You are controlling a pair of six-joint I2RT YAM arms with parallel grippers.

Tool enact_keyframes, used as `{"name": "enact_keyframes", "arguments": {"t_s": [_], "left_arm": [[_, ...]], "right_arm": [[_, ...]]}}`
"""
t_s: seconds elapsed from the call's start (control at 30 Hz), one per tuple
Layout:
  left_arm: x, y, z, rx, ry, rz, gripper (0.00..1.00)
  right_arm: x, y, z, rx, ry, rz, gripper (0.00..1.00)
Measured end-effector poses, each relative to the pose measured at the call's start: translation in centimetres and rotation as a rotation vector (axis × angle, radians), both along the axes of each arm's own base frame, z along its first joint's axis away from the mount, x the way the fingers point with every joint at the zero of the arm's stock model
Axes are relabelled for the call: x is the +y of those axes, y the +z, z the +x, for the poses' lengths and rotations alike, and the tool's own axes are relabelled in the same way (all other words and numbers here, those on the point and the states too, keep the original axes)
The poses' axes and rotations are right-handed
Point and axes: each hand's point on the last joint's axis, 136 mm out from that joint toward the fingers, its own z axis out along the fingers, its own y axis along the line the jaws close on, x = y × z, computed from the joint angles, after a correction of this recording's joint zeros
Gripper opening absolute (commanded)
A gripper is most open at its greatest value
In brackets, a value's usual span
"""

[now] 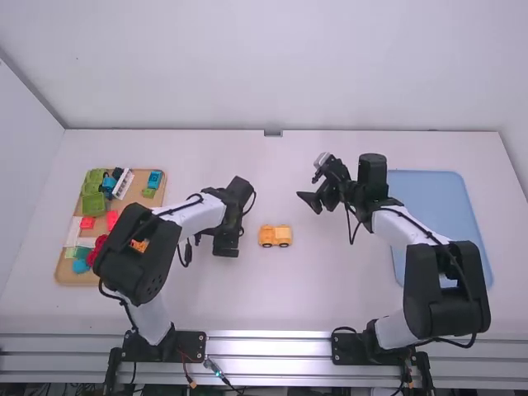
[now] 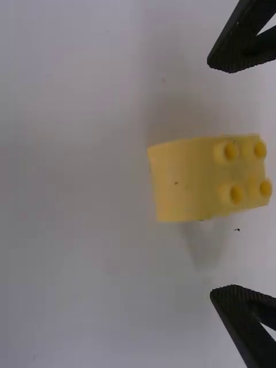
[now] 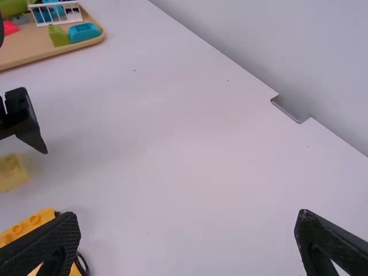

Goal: Assemble lego blocks to make yellow taxi

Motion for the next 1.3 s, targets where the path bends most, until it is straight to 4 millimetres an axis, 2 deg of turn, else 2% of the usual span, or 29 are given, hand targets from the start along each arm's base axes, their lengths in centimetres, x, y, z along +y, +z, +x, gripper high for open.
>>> {"name": "enact_keyframes", "arguments": {"t_s": [0.17,0.27,0.3,0.37,0.4,0.5,0.6,0.7,0.8,0.97,1.07,1.1,1.2,1.27,1.3], "left_arm": [[0.4,1.0,-0.8,0.062,-0.071,0.033,0.99],[0.5,3.0,-0.2,0.078,-0.125,0.051,0.99],[0.6,3.8,0.3,0.072,-0.147,0.058,0.99],[0.5,6.3,2.5,0.016,-0.253,0.092,0.99],[0.5,6.8,3.0,0.001,-0.282,0.103,0.99],[0.6,9.9,6.1,-0.094,-0.541,0.2,0.99],[0.3,11.7,8.3,-0.156,-0.794,0.284,0.99],[0.3,12.3,9.0,-0.155,-1.04,0.361,0.99],[1.0,12.0,8.1,-0.063,-1.364,0.43,0.99],[1.7,12.0,7.7,0.035,-1.742,0.519,0.99],[2.0,12.1,7.7,0.08,-1.9,0.559,0.99],[2.1,12.0,7.5,0.107,-2.007,0.566,0.99],[1.5,11.6,6.7,0.132,-2.259,0.528,0.99],[0.5,11.1,5.2,0.11,-2.52,0.435,0.99],[0.3,11.1,5.0,0.105,-2.55,0.423,0.99]], "right_arm": [[0.0,0.0,0.0,0.0,0.0,0.0,0.99],[0.0,0.0,0.0,0.001,-0.001,0.001,0.99],[0.0,0.0,0.0,0.003,-0.001,0.002,0.99],[0.0,0.0,0.0,0.001,-0.001,0.001,0.99],[0.0,0.0,0.0,0.002,-0.001,0.002,0.99],[0.0,0.0,0.0,0.003,0.0,0.001,0.99],[0.0,0.0,0.0,0.004,-0.001,0.001,0.99],[0.0,-0.1,-0.1,0.006,-0.001,0.001,0.99],[0.0,-0.1,-0.1,0.007,-0.001,0.001,0.99],[0.0,-0.1,-0.1,0.005,-0.001,0.0,0.99],[0.0,0.0,0.0,0.002,0.0,0.0,0.99],[0.0,0.0,0.0,0.002,0.0,0.001,0.99],[0.0,0.0,0.0,0.002,0.0,0.002,0.99],[0.0,0.0,0.0,0.002,0.0,0.001,0.99],[0.0,0.0,0.0,0.0,0.001,0.0,0.99]]}}
